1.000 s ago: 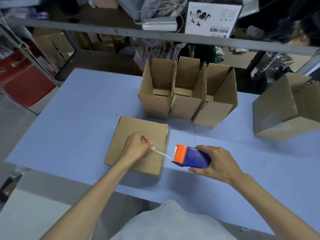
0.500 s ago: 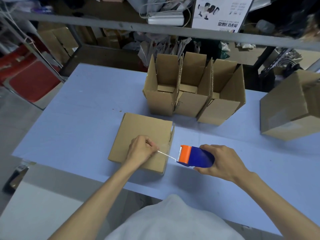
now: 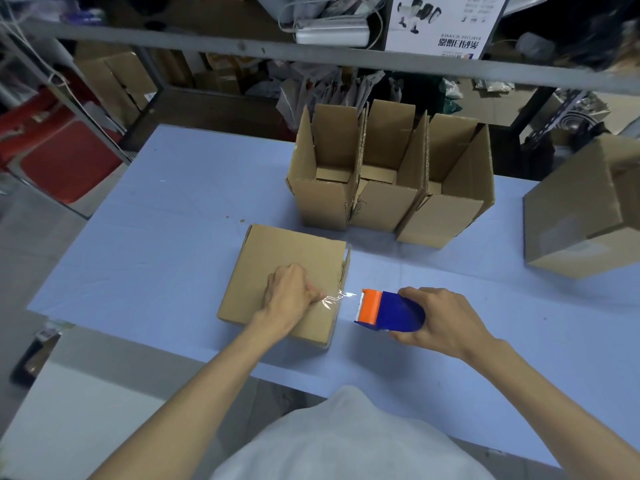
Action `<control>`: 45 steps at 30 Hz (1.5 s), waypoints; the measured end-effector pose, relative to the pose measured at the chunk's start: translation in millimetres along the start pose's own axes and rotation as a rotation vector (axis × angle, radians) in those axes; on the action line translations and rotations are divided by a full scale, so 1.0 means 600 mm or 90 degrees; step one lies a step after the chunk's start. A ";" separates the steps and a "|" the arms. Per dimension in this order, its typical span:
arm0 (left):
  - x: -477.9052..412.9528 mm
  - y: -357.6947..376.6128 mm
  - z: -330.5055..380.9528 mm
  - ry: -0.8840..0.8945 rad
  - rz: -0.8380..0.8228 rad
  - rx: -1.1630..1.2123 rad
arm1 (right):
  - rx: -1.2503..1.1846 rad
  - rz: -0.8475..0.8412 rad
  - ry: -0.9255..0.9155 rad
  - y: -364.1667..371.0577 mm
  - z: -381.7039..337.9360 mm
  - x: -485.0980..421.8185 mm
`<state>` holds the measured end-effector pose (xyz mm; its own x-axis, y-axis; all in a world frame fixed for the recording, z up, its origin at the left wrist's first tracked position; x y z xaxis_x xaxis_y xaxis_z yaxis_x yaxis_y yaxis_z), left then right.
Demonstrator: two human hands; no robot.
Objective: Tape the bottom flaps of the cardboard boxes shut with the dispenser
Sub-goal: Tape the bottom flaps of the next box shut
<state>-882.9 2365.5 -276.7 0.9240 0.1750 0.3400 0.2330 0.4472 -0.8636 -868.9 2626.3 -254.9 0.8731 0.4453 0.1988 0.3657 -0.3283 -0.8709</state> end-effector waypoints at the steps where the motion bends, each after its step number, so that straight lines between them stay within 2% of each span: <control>1: -0.002 -0.004 -0.002 -0.014 0.004 -0.051 | 0.008 -0.005 -0.004 0.000 0.000 -0.001; 4: -0.003 -0.011 -0.011 -0.008 0.044 -0.111 | 0.023 -0.020 -0.016 0.003 -0.001 -0.008; 8: 0.003 -0.002 -0.005 0.085 0.045 -0.020 | 0.050 -0.073 -0.009 0.008 -0.016 -0.032; 13: 0.003 0.004 -0.019 0.061 0.053 0.059 | 0.052 -0.094 0.030 0.032 -0.050 -0.062; 18: 0.010 0.004 -0.023 0.112 0.070 0.037 | 0.202 -0.134 0.034 0.056 -0.074 -0.065; 22: 0.018 -0.001 -0.008 0.269 0.075 0.015 | 0.053 -0.016 0.089 0.042 -0.049 -0.045; 24: 0.025 0.008 -0.001 0.351 0.014 -0.052 | 0.029 -0.009 0.099 0.032 -0.048 -0.032; 27: 0.018 0.017 0.009 0.437 -0.051 -0.251 | 0.032 -0.001 0.115 0.023 -0.036 -0.023; 31: 0.011 0.020 0.031 0.428 -0.094 -0.341 | 0.004 0.032 0.141 0.005 -0.017 -0.011; 33: 0.012 0.021 0.036 0.381 -0.093 -0.262 | -0.033 0.067 0.133 -0.003 -0.015 -0.002; 36: 0.019 0.008 0.044 0.187 0.004 0.114 | -0.161 0.165 0.091 -0.021 -0.017 0.016; 37: 0.019 0.003 0.050 0.107 -0.012 0.243 | -0.201 0.195 0.066 -0.027 -0.019 0.021; 39: 0.025 0.000 0.068 -0.007 -0.169 0.473 | -0.256 0.228 0.005 -0.037 -0.026 0.028; 41: 0.036 -0.003 0.081 -0.030 -0.298 0.622 | -0.304 0.240 -0.039 -0.044 -0.035 0.032; 45: 0.046 -0.011 0.087 0.021 -0.348 0.746 | -0.354 0.250 -0.070 -0.054 -0.044 0.031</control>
<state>-874.5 2413.2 -242.0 0.8047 -0.2873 0.5195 0.1934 0.9543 0.2280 -856.3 2623.1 -211.0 0.9477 0.2782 -0.1563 0.1661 -0.8482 -0.5029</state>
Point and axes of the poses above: each hand's wrist, its own x-axis away from the middle knuckle, its own y-axis out of the palm, z = x × y, the point moved 2 cm from there along -x, towards the middle knuckle, and after that the axes turned 7 degrees about -x, right-handed, at the moved point
